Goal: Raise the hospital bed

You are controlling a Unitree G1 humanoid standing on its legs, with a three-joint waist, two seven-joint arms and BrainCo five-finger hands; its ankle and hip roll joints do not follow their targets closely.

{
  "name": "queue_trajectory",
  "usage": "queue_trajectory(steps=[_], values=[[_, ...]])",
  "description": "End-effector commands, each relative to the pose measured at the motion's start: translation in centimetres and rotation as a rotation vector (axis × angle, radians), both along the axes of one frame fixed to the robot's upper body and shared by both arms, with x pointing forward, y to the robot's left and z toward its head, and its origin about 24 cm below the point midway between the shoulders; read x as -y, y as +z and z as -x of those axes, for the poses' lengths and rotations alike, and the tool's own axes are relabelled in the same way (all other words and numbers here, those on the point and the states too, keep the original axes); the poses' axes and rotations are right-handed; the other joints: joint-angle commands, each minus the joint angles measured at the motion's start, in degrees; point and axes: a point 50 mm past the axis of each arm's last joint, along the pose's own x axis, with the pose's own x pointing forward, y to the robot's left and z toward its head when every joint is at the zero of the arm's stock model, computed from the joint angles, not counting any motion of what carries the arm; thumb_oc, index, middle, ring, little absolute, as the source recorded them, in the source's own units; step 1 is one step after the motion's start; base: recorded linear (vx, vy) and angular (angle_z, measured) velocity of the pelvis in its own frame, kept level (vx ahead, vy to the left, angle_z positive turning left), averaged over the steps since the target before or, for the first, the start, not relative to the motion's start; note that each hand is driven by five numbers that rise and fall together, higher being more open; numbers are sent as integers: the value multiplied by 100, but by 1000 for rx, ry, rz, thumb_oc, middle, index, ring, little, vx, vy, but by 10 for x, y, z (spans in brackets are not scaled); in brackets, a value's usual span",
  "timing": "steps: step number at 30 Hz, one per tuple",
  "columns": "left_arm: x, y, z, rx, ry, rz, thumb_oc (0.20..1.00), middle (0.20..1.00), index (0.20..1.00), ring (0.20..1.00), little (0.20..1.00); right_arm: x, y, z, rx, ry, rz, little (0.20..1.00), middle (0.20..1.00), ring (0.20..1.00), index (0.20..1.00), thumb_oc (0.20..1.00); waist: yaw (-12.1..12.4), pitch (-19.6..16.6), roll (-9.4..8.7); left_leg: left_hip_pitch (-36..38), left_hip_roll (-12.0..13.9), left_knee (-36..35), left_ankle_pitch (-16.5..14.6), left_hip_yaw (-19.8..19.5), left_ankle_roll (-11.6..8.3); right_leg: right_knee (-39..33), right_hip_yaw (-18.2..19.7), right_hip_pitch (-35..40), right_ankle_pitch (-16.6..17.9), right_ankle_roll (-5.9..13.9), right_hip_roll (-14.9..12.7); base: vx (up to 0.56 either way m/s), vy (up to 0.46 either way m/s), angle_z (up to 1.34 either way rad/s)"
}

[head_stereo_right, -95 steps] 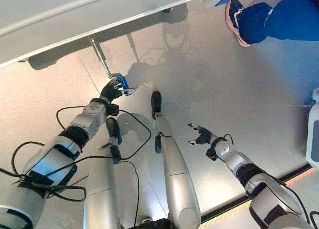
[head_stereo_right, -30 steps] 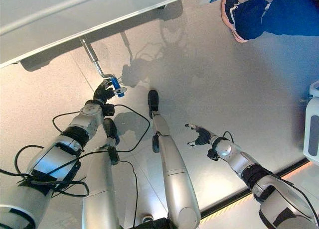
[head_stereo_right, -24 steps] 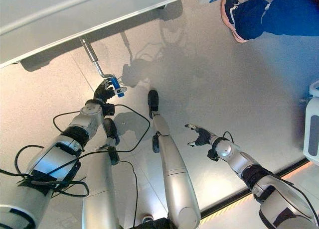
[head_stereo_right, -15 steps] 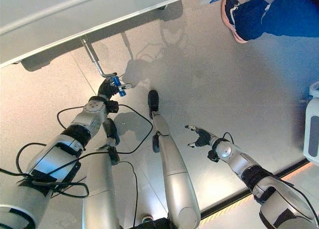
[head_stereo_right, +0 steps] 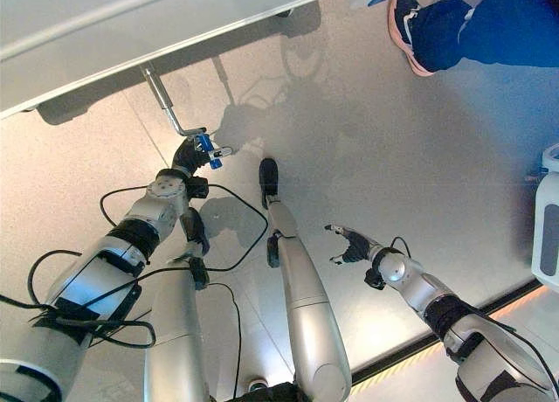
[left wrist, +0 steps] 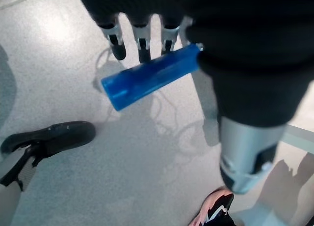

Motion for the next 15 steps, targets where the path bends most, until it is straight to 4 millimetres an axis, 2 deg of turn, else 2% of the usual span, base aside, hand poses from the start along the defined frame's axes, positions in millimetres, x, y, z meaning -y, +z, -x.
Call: queue_trajectory(steps=[1,2,3,15], values=[[-1,-2,6,38,-49,15,551,551,551,551,551,14,-9,19,-33,20,52,1000,1000,1000,1000,1000,199,-5,-383,-12,252,-756,1002,-310,-148,1427,63,-88,-1342,748,-215,0,0,0],[-1,-3,6,37,-53,10,272,272,272,272,272,14,-9,19,-32,20,53,1000,1000,1000,1000,1000,200,-5,-378,-15,254,-757,1006,-312,-149,1439,63,-96,-1346,748,-212,0,0,0],[-1,-3,6,36,-55,7,200,200,200,200,200,14,-9,19,-32,21,53,1000,1000,1000,1000,1000,202,-5,-374,-17,255,-756,1010,-310,-151,1443,66,-98,-1348,747,-209,0,0,0],[-7,-4,9,41,-49,3,200,200,200,200,200,12,-7,18,-23,23,40,1000,1000,1000,1000,1000,237,-5,-425,9,234,-644,951,-342,-109,1445,43,-49,-1328,764,-213,0,0,0]])
